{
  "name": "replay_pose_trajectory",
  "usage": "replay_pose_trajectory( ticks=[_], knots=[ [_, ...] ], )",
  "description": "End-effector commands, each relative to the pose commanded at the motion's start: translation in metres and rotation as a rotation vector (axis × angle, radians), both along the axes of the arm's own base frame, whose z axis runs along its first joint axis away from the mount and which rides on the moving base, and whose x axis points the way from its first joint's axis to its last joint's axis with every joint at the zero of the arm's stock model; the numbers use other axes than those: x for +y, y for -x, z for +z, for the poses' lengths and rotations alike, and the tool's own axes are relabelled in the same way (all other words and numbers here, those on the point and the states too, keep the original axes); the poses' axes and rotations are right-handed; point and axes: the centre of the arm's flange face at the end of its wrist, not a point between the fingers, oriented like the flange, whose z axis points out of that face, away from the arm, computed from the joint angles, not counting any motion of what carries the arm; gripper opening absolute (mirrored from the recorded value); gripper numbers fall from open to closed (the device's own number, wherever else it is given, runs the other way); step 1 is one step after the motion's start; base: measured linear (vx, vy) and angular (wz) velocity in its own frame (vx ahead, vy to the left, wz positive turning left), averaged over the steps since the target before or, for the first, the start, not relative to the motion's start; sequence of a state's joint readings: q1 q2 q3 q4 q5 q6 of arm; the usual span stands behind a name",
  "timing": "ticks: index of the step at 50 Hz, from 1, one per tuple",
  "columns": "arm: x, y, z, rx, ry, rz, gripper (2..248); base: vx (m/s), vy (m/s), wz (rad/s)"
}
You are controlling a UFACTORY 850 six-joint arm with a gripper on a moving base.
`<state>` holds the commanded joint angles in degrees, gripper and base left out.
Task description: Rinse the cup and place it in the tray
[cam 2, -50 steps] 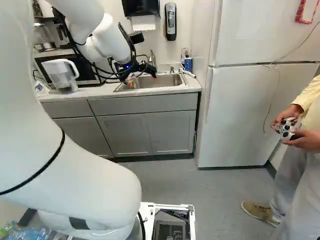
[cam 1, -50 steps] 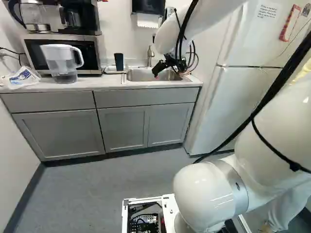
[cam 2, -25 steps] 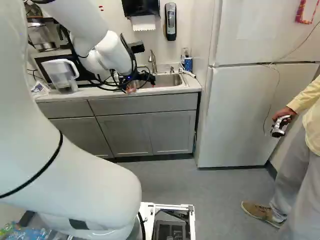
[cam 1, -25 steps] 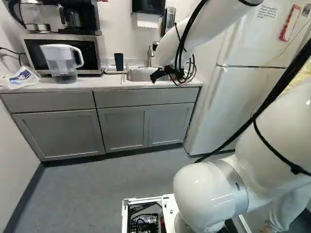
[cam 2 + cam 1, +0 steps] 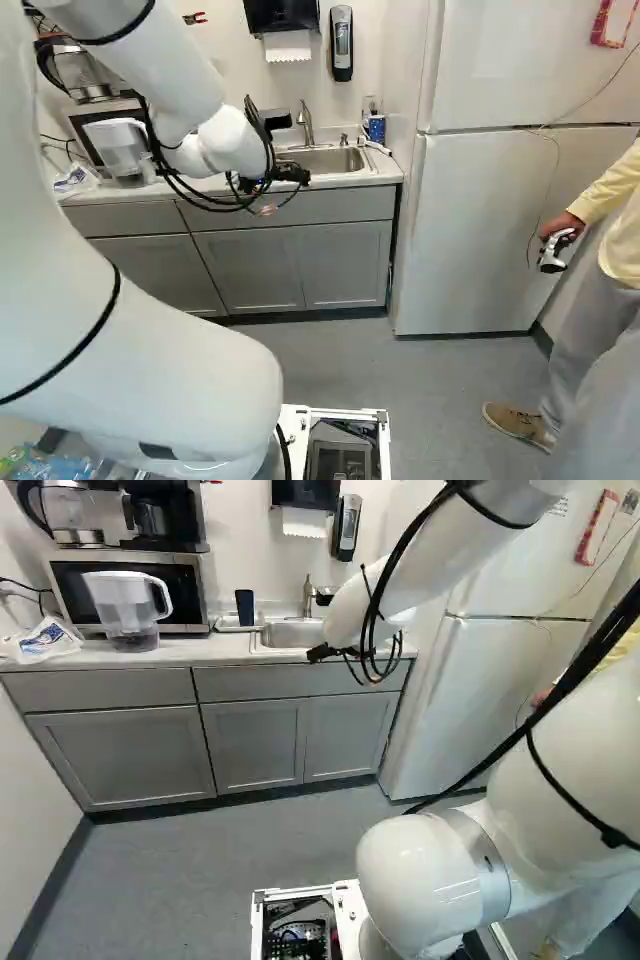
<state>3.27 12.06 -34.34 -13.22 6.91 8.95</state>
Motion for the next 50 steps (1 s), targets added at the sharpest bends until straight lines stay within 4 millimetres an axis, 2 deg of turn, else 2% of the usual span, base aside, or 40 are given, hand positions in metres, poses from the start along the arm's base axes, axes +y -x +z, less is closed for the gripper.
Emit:
replay_pose_trajectory(
  ticks=[24,50],
  knots=[
    [-0.007,0.039,-0.058,-0.109,-0.052,-0.018,247,0.000,0.000,0.000],
    [-0.015,0.080,-0.101,-0.205,-0.070,-0.056,247,0.000,0.000,0.000]
  ],
)
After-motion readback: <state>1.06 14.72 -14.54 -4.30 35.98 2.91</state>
